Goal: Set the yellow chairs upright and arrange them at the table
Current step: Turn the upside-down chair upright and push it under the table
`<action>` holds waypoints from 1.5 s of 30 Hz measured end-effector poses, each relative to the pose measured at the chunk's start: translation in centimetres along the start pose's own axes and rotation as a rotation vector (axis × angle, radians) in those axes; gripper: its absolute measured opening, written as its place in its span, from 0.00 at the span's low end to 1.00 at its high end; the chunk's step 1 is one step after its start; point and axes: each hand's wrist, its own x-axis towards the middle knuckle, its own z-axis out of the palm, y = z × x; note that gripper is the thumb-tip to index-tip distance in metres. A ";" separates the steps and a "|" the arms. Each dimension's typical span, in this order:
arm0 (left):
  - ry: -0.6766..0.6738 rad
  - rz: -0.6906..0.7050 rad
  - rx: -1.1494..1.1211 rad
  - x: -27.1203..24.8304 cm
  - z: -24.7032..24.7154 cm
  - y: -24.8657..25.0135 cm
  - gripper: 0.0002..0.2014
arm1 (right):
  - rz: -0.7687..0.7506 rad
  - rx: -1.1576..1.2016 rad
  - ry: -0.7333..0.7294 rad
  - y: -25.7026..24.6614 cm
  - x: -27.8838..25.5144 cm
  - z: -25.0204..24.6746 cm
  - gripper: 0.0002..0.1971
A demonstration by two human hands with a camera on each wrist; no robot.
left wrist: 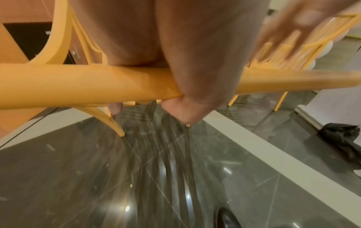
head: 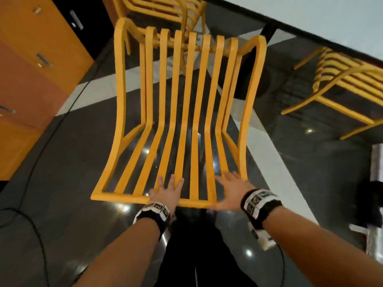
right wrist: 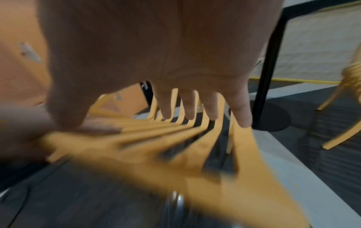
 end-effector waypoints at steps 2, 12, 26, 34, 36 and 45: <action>0.034 0.015 0.038 -0.4 -2.0 -0.2 0.55 | 0.047 -0.095 -0.062 -0.9 -0.5 2.4 0.62; 0.488 -0.328 0.032 -3.9 -6.4 -13.2 0.37 | 0.401 -0.062 0.177 -2.5 0.3 -2.5 0.48; 0.418 -0.219 0.031 -5.4 -8.8 -15.0 0.35 | 0.492 -0.012 0.197 -1.1 -4.9 0.9 0.32; 0.437 0.202 0.208 -5.8 -14.2 -7.9 0.21 | 0.605 0.142 0.241 3.8 -9.7 0.4 0.26; 0.419 0.291 0.188 -5.6 -16.0 -6.4 0.19 | 0.628 0.167 0.266 5.1 -10.2 -0.3 0.25; 0.508 0.288 0.218 -4.1 -22.1 -2.3 0.26 | 0.567 0.256 0.519 9.4 -10.7 -4.7 0.14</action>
